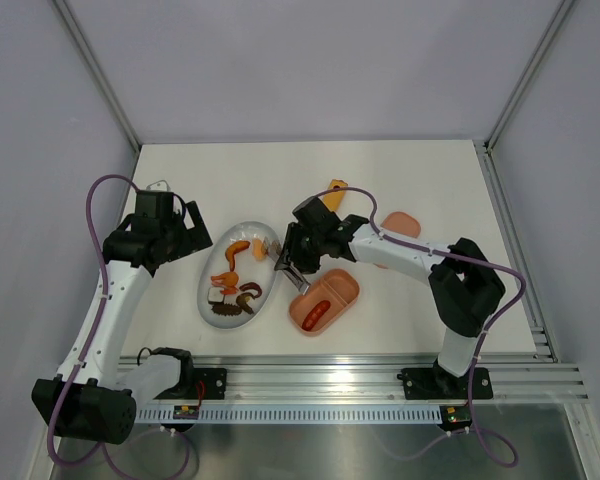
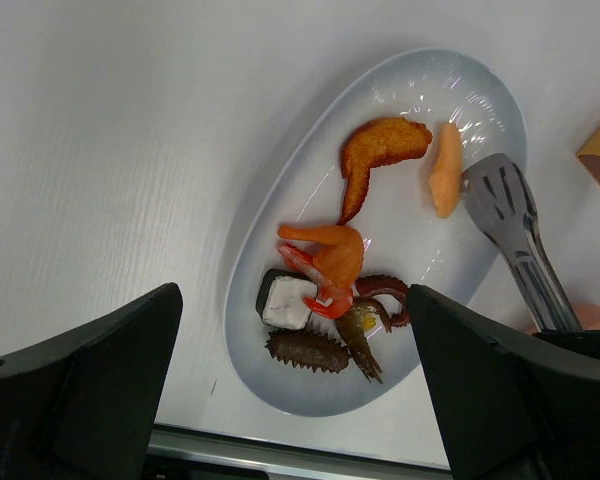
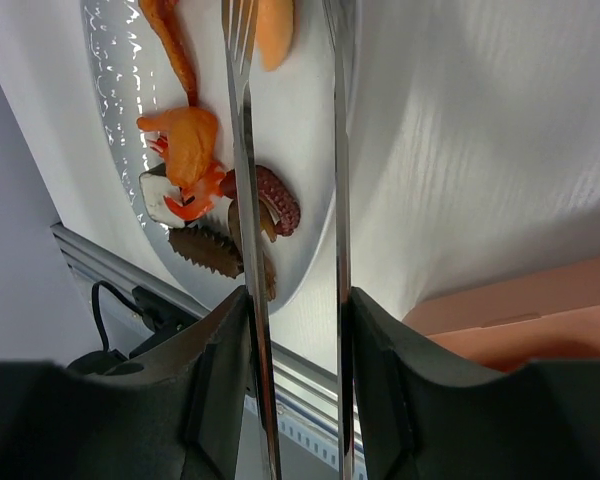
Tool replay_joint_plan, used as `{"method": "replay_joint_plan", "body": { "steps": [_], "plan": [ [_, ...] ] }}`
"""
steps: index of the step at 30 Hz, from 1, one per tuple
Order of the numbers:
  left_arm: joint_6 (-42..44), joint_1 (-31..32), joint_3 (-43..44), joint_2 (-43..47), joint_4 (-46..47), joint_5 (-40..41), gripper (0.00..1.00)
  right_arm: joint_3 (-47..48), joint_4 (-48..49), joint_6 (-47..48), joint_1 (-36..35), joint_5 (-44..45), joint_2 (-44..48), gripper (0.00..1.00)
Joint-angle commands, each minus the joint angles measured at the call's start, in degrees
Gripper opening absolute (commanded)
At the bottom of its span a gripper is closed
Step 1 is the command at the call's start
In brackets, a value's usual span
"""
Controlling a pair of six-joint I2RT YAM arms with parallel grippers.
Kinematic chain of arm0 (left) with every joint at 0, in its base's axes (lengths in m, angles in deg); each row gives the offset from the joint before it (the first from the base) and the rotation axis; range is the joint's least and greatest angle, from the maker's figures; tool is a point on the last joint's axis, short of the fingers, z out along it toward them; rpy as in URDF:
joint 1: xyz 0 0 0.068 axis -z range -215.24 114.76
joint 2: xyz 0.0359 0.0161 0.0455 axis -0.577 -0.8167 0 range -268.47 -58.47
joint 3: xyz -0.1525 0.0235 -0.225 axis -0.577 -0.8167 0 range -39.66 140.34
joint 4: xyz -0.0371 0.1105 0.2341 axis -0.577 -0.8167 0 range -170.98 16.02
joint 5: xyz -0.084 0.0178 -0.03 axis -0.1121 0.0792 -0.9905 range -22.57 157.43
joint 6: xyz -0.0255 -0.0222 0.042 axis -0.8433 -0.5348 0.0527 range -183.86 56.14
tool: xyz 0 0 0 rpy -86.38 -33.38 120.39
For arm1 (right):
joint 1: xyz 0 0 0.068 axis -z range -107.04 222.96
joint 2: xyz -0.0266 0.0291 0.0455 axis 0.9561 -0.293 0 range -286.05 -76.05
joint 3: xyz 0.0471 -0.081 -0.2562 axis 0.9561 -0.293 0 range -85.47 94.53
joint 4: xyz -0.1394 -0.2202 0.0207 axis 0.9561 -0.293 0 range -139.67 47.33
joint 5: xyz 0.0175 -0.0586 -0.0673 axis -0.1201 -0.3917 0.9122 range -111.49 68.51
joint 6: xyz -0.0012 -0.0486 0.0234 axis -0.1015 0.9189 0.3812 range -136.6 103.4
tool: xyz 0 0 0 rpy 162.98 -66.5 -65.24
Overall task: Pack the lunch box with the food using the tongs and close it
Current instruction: Pick up the fake food from the plate.
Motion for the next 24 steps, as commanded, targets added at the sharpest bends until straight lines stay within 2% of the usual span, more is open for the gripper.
{"method": "replay_joint_plan", "body": {
  "steps": [1, 10, 24],
  "plan": [
    [0.67, -0.26, 0.95, 0.20, 1.54, 0.05, 0.99, -0.73, 2.13, -1.72, 0.05, 3.16, 3.73, 0.48],
    [0.75, -0.26, 0.78, -0.15, 1.71, -0.04, 0.99, -1.26, 3.27, -2.16, 0.05, 2.02, 2.24, 0.48],
    [0.49, -0.35, 0.43, -0.07, 1.80, -0.04, 0.99, 8.48, -6.48, 10.04, -0.31, -1.67, -3.21, 0.52]
  ]
}}
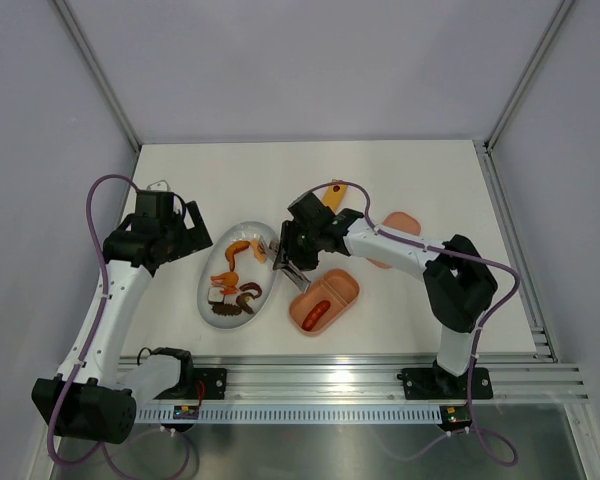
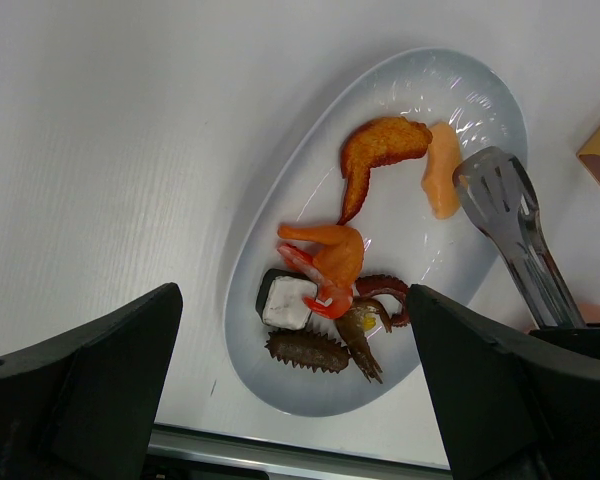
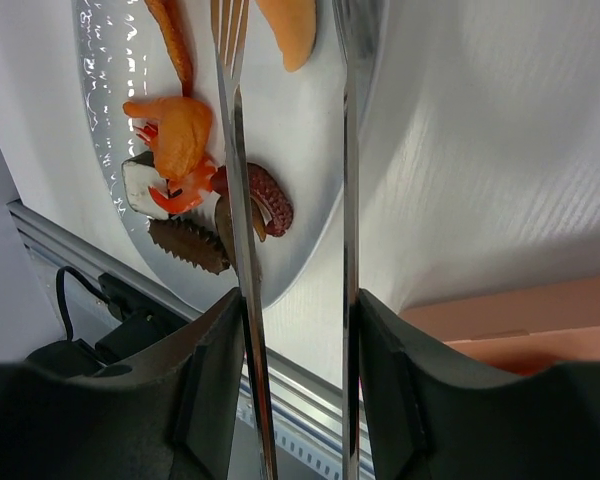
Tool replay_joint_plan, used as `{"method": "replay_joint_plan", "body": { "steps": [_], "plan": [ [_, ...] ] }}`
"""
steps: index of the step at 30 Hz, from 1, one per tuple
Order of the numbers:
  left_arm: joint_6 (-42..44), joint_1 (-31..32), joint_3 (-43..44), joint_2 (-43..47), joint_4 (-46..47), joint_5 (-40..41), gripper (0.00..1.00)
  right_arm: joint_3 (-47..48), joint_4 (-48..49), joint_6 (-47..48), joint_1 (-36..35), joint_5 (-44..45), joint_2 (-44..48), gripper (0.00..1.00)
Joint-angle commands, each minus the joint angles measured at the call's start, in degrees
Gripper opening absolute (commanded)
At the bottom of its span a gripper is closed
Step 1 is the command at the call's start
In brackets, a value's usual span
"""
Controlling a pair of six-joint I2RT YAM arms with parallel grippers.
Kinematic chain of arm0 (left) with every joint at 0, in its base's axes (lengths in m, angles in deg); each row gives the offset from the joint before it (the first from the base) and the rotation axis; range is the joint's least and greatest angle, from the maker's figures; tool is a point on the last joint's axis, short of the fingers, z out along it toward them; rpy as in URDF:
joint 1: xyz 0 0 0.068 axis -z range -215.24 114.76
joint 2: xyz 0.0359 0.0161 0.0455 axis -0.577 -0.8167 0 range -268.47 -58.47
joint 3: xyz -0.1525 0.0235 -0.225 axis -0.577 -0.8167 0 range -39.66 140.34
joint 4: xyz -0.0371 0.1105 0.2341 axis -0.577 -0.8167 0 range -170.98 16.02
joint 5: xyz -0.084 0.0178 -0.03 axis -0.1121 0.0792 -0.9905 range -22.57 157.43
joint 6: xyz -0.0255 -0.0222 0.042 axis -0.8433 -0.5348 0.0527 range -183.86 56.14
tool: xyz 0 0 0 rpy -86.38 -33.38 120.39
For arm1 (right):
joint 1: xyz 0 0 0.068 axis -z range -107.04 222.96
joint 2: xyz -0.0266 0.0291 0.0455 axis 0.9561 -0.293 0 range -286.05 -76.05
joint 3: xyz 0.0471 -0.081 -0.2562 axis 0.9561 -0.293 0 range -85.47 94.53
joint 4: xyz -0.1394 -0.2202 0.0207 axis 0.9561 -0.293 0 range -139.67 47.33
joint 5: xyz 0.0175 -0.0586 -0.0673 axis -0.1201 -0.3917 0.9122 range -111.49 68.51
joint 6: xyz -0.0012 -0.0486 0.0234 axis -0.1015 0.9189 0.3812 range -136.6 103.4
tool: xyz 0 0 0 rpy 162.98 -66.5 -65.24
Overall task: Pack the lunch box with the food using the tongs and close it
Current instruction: Pick up the fake food from the plate.
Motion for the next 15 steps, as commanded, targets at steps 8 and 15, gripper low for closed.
{"method": "replay_joint_plan", "body": {
  "steps": [8, 15],
  "plan": [
    [0.58, -0.35, 0.43, 0.04, 1.78, -0.04, 0.99, 7.59, -5.34, 7.40, -1.54, -4.35, -4.37, 0.53],
    [0.58, -0.26, 0.34, 0.13, 1.60, 0.05, 0.99, 8.38, -4.90, 8.20, -2.42, -5.15, -4.99, 0.49]
  ]
}}
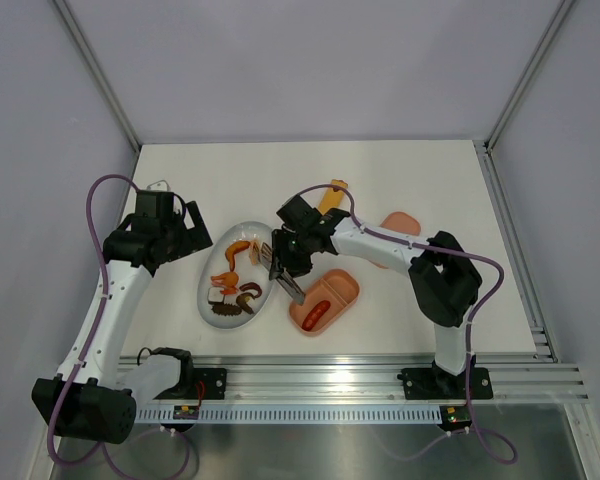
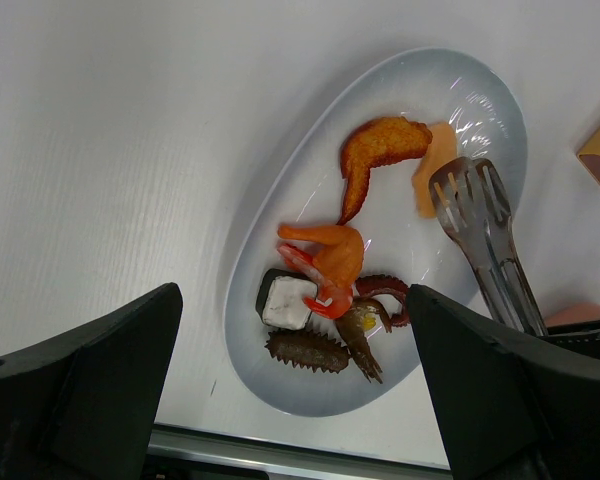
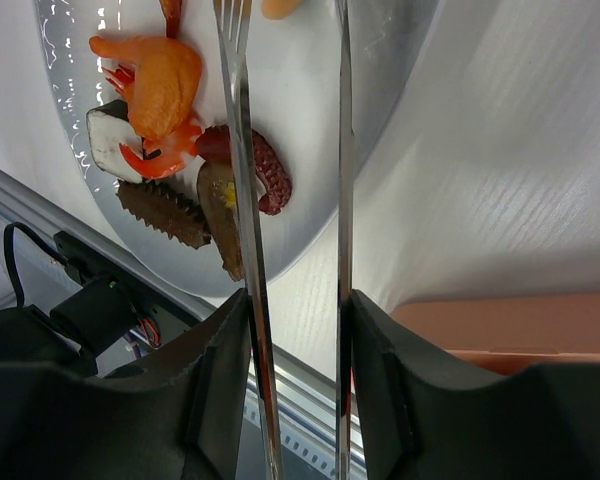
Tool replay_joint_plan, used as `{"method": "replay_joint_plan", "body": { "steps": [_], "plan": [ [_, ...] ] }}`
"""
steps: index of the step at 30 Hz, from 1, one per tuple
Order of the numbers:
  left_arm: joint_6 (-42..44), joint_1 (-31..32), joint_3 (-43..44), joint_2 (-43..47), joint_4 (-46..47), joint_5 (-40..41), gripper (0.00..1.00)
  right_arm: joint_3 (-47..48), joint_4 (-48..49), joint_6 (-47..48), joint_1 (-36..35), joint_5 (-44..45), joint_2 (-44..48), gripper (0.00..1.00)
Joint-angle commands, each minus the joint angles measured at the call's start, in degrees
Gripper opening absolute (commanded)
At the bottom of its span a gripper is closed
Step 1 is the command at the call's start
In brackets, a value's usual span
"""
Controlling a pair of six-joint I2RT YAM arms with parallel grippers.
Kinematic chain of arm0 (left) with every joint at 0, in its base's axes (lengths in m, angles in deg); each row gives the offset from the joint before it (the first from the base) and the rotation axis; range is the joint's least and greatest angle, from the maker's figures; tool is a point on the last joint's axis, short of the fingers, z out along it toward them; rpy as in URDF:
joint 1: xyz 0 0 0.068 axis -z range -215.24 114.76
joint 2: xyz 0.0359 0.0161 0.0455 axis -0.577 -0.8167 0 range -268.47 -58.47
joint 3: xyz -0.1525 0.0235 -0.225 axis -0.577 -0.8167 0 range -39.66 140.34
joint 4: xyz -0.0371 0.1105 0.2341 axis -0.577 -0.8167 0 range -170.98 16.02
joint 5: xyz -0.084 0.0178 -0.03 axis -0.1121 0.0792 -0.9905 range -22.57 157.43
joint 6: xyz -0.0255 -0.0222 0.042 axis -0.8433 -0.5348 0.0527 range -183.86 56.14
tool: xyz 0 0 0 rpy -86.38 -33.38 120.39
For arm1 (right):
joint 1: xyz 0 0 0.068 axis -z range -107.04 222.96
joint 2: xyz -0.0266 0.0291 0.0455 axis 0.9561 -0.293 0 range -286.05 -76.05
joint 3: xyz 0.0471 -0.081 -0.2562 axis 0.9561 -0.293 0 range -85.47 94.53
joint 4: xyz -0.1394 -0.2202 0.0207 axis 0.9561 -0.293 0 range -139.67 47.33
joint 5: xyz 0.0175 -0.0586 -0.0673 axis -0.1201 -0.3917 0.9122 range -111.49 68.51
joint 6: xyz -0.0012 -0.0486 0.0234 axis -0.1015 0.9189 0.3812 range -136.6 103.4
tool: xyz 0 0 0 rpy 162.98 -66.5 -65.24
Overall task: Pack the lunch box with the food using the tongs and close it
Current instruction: Pick up the fake food from the plate.
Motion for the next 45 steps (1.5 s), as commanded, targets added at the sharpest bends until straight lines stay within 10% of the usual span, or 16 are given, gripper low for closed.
{"method": "replay_joint_plan", "body": {
  "steps": [1, 18, 24, 45],
  "plan": [
    [0.66, -0.26, 0.34, 0.22, 1.60, 0.05, 0.99, 2.59, 0.30, 1.40, -0.78, -1.82, 0.35, 0.48],
    [0.75, -0.35, 0.60, 0.57, 1.25, 0.23, 0.99, -0.39, 4.52, -1.15, -0.95, -1.30, 3.42, 0.24],
    [0.93, -0.26, 0.43, 0.66, 1.25, 0.40, 0.99, -1.36, 3.99, -1.33, -1.04, 0.02, 6.23, 0.00],
    [0.49, -0.35, -0.72, 1.01, 2.04, -0.65, 0.99, -3.21, 1.62, 0.43, -1.04, 1.69, 11.33, 0.00]
  ]
}}
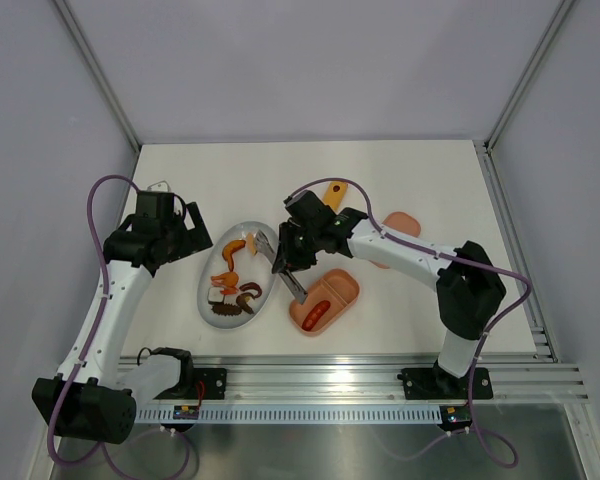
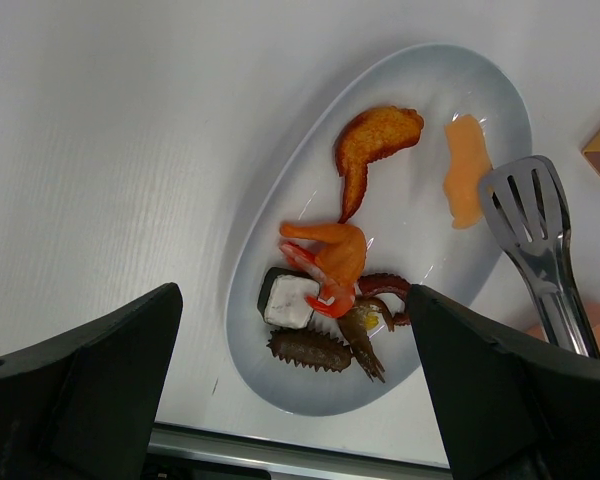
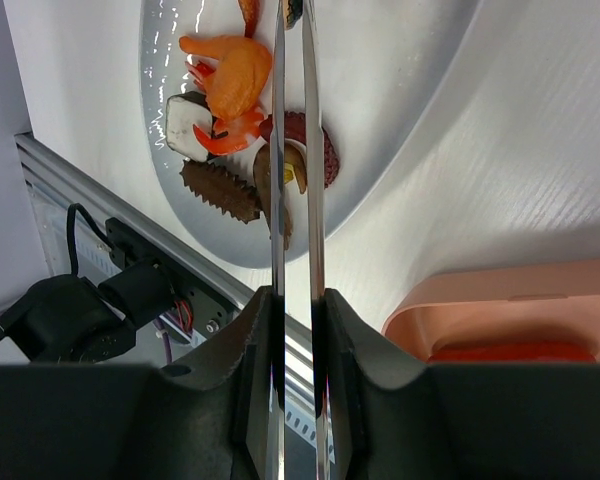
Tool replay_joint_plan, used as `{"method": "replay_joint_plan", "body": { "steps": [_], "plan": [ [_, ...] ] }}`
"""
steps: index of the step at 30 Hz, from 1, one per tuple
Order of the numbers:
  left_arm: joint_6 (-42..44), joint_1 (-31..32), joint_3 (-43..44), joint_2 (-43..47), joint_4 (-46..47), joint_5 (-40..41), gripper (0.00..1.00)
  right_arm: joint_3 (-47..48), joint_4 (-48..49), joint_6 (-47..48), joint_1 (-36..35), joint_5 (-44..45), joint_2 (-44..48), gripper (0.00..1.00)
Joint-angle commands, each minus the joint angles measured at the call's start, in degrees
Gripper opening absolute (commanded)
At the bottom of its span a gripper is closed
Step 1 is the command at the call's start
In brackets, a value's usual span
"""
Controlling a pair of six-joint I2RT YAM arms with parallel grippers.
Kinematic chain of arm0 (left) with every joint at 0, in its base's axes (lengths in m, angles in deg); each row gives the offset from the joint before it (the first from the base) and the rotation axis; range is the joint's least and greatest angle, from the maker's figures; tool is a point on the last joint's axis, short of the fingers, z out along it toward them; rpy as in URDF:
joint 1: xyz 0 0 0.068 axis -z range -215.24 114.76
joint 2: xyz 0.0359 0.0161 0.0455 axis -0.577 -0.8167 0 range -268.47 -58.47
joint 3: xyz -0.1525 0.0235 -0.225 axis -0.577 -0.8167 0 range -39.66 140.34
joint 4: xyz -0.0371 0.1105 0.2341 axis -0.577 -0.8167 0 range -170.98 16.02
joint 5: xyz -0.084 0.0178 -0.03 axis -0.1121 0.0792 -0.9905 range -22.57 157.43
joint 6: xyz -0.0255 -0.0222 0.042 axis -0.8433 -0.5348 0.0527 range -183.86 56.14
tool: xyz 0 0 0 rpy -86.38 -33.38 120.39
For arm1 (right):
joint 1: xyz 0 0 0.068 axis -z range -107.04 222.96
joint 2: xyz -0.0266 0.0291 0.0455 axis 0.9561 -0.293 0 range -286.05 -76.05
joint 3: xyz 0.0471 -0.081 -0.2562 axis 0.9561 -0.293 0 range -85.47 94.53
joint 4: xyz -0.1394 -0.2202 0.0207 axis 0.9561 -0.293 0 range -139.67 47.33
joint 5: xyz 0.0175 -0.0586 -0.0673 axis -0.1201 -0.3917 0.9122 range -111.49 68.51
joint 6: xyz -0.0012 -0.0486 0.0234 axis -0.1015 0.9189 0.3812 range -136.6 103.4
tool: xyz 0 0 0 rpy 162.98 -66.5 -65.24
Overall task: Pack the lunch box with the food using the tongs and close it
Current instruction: Pick up the fake food from the plate, then place the fake food in the packing box.
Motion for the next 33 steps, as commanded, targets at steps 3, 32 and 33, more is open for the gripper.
{"method": "replay_joint_plan", "body": {
  "steps": [3, 32, 33],
  "plan": [
    [0.29, -0.26, -0.61, 1.01, 2.19, -0.98, 0.99, 0.29, -1.11, 1.46, -0.56, 1.21, 3.40, 0.00],
    [-0.15, -0.26, 0.97, -0.48, 2.46, -2.12, 0.99, -14.38, -25.80, 11.31, 1.46, 7.71, 35.30, 0.00],
    [-0.23, -0.35, 1.06, -0.66, 2.46, -2.30, 0.99, -15.26, -26.60, 10.43, 1.46, 7.98, 36.26, 0.00]
  ]
}}
